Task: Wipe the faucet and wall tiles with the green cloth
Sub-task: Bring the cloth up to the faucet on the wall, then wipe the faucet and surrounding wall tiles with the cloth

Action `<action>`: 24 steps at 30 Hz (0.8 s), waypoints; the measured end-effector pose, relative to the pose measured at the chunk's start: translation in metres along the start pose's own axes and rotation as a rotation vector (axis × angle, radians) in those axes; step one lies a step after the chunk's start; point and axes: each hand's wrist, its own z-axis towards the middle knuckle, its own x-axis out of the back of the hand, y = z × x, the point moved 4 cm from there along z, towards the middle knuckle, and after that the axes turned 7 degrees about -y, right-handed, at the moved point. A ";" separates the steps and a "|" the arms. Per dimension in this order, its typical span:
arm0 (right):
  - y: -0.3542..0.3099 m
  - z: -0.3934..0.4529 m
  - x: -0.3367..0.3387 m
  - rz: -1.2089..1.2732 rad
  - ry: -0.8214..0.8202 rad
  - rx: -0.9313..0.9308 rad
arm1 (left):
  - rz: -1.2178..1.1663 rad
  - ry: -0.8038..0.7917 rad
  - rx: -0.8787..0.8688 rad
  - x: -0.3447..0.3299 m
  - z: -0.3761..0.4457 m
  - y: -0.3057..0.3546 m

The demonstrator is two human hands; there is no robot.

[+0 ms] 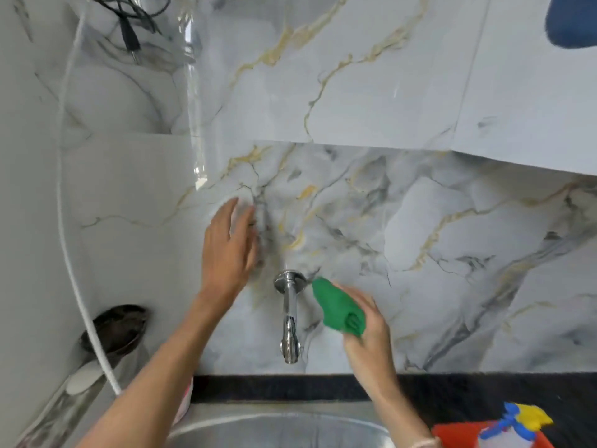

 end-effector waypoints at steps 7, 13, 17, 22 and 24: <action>-0.023 0.086 -0.097 -1.036 -0.706 0.564 | 0.370 0.189 -0.329 -0.050 0.032 -0.045; -0.006 0.100 -0.115 -1.227 -0.768 0.619 | 0.501 0.342 -0.350 -0.066 0.033 -0.061; 0.009 0.092 -0.095 -0.944 -0.688 0.466 | 0.526 0.361 -0.337 -0.068 0.030 -0.059; 0.041 0.068 -0.081 -0.484 -0.366 0.182 | 0.500 0.363 -0.345 -0.068 0.031 -0.058; 0.058 0.065 -0.079 -0.086 -0.224 -0.023 | 0.494 0.367 -0.337 -0.068 0.031 -0.058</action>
